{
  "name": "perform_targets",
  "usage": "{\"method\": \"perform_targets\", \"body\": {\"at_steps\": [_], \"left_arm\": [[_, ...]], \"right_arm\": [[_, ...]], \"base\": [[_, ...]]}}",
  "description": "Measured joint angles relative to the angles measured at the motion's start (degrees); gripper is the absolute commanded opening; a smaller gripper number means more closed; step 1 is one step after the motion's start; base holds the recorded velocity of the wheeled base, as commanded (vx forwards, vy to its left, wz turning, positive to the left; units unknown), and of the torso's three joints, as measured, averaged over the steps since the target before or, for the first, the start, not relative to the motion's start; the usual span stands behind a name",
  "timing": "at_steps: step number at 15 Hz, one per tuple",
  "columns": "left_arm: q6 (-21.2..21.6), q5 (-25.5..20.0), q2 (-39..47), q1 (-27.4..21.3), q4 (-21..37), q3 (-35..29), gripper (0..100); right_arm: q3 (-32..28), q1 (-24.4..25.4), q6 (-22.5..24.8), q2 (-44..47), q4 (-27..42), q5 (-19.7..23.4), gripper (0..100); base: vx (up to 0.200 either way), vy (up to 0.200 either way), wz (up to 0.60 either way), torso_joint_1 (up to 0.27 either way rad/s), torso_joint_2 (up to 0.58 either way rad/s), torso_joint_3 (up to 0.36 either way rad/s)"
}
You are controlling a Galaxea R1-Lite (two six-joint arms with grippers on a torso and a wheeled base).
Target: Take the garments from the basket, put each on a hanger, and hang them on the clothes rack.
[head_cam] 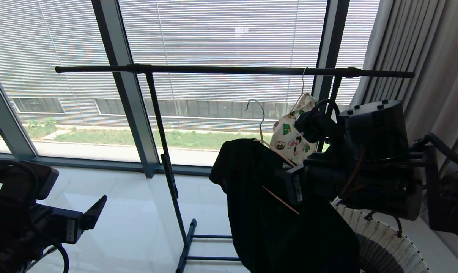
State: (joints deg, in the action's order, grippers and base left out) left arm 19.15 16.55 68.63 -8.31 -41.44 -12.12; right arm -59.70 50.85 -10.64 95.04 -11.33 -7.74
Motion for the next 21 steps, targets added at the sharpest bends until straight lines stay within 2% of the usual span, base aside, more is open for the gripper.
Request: {"method": "perform_targets", "body": {"at_steps": [4,7,12,21], "left_arm": [[0.0,-0.05,-0.04,-0.15,-0.02,0.0,100],[0.02,-0.11,-0.22,-1.72,-0.02,0.13,100],[0.0,-0.16,-0.26,-5.74,-0.05,0.3,100],[-0.02,-0.16,-0.33,-6.45,-0.05,0.29,100]], "right_arm": [[-4.52,-1.54,-0.06,2.18,-0.11,-1.23,0],[-9.16,-4.05,-0.16,4.13,-0.16,-3.97,0],[-15.49,-7.46,-0.11,6.1,-2.52,-4.49,0],[-18.93,-8.84,0.28,7.88,-2.52,-4.55,0]], "base": [[0.0,0.05,0.0,-0.002,0.0,0.001],[0.2,0.0,0.0,0.002,0.0,0.002],[0.2,0.0,0.0,0.004,0.01,0.003],[0.2,0.0,0.0,0.003,0.0,0.001]]}}
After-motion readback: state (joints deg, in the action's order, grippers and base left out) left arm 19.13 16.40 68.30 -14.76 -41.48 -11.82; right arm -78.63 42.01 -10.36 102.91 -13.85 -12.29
